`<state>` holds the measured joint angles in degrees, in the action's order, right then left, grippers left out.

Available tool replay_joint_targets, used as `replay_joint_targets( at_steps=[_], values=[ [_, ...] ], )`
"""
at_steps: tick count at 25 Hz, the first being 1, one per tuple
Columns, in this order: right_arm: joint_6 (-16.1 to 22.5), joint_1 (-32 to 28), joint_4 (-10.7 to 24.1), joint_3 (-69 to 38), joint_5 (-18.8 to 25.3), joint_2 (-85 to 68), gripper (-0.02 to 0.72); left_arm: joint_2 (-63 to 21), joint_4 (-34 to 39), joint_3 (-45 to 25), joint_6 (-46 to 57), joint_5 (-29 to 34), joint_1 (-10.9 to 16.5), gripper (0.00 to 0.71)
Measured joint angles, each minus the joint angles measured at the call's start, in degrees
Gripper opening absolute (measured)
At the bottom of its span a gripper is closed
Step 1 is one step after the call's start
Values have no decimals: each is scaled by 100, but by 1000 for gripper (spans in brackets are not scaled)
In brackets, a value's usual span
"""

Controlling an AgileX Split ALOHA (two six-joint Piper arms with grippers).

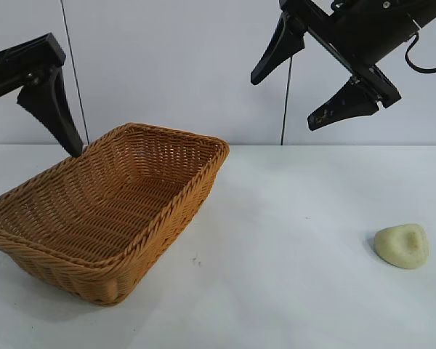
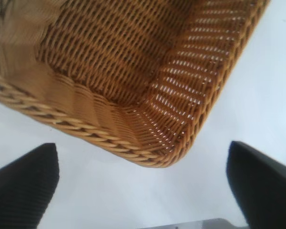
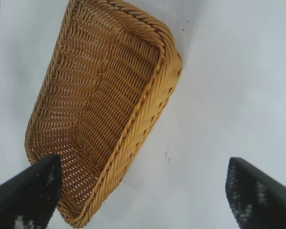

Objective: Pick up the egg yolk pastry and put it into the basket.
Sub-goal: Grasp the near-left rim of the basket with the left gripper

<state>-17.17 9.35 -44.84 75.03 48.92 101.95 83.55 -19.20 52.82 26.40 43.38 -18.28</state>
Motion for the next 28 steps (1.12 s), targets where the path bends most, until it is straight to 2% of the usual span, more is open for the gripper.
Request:
replay_joint_targets(
  at_steps=[6,14,23,28],
  values=[
    [0,0,0,0,-18,0,664,6,208,-102,1623,-235,0,680],
    [0,0,-18,0,-18,0,664,6,1507,-102,3850,-177,0,680],
    [0,0,-29,0,-51,0,664,6,1689,-102,4559,-141,-6,680],
    [0,0,-34,0,-62,0,664,6,1698,-396,4908,-402,-201,680]
  ],
)
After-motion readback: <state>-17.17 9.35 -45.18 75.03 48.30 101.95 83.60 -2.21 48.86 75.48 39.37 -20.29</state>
